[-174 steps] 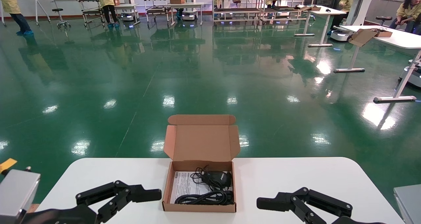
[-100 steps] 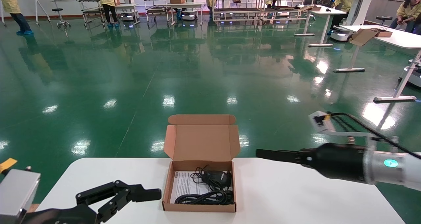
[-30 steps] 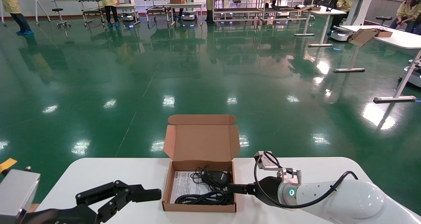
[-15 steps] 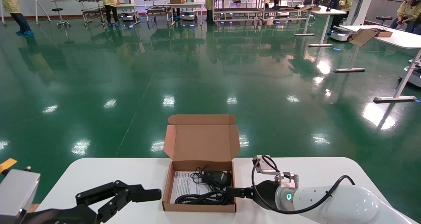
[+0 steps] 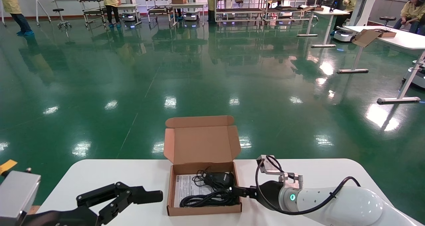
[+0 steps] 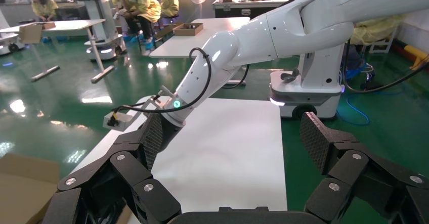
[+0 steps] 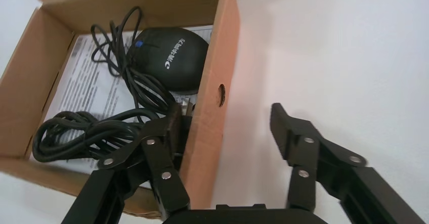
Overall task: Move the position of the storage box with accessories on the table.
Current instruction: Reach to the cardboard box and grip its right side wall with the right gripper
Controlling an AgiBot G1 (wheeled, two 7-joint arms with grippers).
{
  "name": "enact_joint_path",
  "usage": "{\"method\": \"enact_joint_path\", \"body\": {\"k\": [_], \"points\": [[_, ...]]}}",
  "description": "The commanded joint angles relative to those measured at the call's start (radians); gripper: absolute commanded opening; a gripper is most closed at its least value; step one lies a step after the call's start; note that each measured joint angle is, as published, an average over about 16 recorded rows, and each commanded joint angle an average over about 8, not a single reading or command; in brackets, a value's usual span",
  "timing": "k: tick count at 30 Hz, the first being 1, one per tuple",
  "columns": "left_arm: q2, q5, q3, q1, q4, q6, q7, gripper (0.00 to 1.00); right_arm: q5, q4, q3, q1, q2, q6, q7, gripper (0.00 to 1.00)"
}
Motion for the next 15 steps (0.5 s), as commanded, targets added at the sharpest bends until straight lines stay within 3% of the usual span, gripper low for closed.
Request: {"method": "enact_joint_path", "body": {"k": [1, 15], "points": [[0.000, 0.000, 0.000, 0.000, 0.000, 0.000, 0.000, 1.00, 0.005, -0.005, -0.006, -0.002, 0.000, 0.002, 0.000, 0.00], [0.000, 0.000, 0.000, 0.000, 0.000, 0.000, 0.000, 1.00, 0.038, -0.040, -0.028, 0.016, 0.004, 0.000, -0.025, 0.00]]}}
